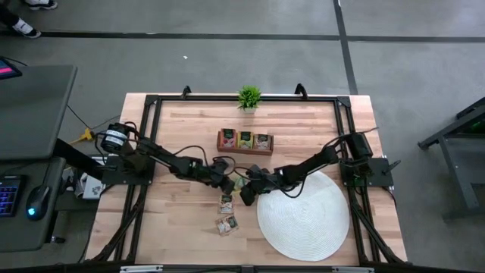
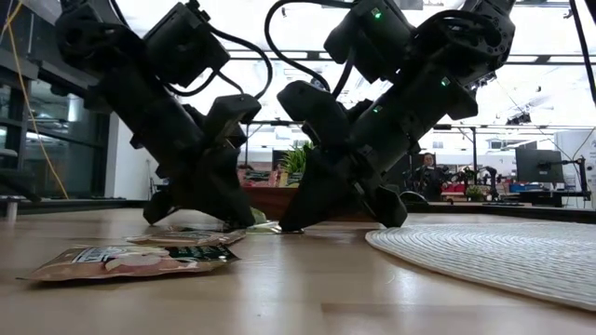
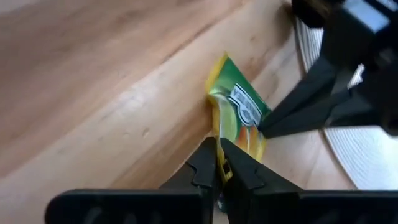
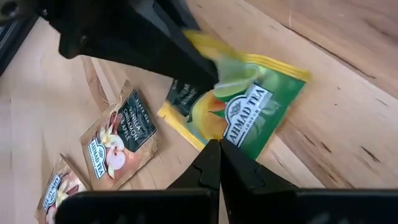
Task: Pick & Place Tea
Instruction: Put the yellow tea bag into the middle section of the wooden organizer
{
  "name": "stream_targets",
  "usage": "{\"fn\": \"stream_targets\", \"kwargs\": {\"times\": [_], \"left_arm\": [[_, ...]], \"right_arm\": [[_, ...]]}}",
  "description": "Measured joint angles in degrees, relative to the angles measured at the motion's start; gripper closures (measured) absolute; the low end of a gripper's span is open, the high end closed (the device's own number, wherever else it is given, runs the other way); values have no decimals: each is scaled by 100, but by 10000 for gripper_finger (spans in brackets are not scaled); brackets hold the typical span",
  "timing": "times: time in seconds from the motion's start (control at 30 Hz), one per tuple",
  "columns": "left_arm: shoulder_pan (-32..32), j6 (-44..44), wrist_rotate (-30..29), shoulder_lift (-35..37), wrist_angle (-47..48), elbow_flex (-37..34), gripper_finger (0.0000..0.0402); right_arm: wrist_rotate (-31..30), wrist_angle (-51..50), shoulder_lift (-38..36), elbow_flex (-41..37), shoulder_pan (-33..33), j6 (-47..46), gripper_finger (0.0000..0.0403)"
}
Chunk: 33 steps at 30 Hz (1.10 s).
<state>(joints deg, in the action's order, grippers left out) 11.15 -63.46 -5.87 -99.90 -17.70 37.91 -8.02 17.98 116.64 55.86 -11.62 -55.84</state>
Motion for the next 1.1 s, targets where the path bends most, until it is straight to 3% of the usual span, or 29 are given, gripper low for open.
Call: {"fn": "stream_targets", "kwargs": {"times": [0.27, 0.67, 0.87, 1.1], "left_arm": [[-185, 1035, 412, 86, 28, -7, 399], [-751, 3260, 1069, 1196, 261, -20, 401], [-1023, 4811, 1409, 2028, 1536, 350, 401], [-1317, 6683, 1777, 2138, 3548, 1641, 401]], "right_arm": [[402, -127, -294, -25, 20, 569, 402], [792, -663, -1876, -13, 207, 1582, 402], [632, -952, -2743, -11, 415, 2140, 402], [639, -962, -3476, -7, 767, 2726, 394]]}}
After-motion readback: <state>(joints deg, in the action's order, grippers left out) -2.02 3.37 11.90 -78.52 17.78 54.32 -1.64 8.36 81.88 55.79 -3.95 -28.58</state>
